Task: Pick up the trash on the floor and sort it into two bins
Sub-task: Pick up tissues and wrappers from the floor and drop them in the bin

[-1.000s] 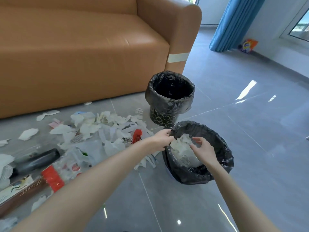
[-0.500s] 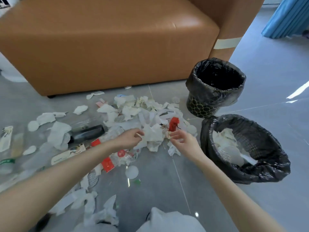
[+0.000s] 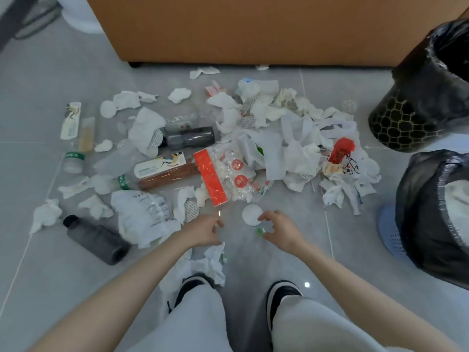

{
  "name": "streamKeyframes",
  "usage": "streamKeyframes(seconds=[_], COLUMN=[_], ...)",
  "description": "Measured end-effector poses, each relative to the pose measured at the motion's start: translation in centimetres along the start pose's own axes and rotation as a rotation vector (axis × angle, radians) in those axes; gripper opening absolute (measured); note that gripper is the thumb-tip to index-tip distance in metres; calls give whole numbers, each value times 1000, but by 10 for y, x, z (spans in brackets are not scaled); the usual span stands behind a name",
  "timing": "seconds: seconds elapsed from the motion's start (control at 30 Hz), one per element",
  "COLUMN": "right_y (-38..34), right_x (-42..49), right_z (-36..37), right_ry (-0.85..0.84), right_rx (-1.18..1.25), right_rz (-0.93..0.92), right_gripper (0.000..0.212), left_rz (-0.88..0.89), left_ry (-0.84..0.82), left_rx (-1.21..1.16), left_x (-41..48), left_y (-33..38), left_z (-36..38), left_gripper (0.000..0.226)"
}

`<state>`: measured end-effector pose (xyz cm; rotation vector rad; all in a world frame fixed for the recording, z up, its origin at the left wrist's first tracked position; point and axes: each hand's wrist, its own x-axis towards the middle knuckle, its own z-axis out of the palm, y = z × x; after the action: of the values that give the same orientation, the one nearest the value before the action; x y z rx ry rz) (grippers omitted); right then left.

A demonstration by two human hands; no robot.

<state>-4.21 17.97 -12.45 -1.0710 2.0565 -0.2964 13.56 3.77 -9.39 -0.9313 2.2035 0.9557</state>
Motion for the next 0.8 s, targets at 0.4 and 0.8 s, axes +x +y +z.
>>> streamKeyframes(seconds=[0.4,0.8], right_y=[13,-33], right_x=[14,9], right_z=[36,60], right_ry=[119,-60], right_rx=[-29,96], right_rz=[-38,-206], right_gripper=[17,16], left_rz=[-6,-60], left_ry=[23,386], left_rx=[197,-238], left_x=[16,4], left_y=[-22,-46], left_z=[53,22], left_gripper=[30,26])
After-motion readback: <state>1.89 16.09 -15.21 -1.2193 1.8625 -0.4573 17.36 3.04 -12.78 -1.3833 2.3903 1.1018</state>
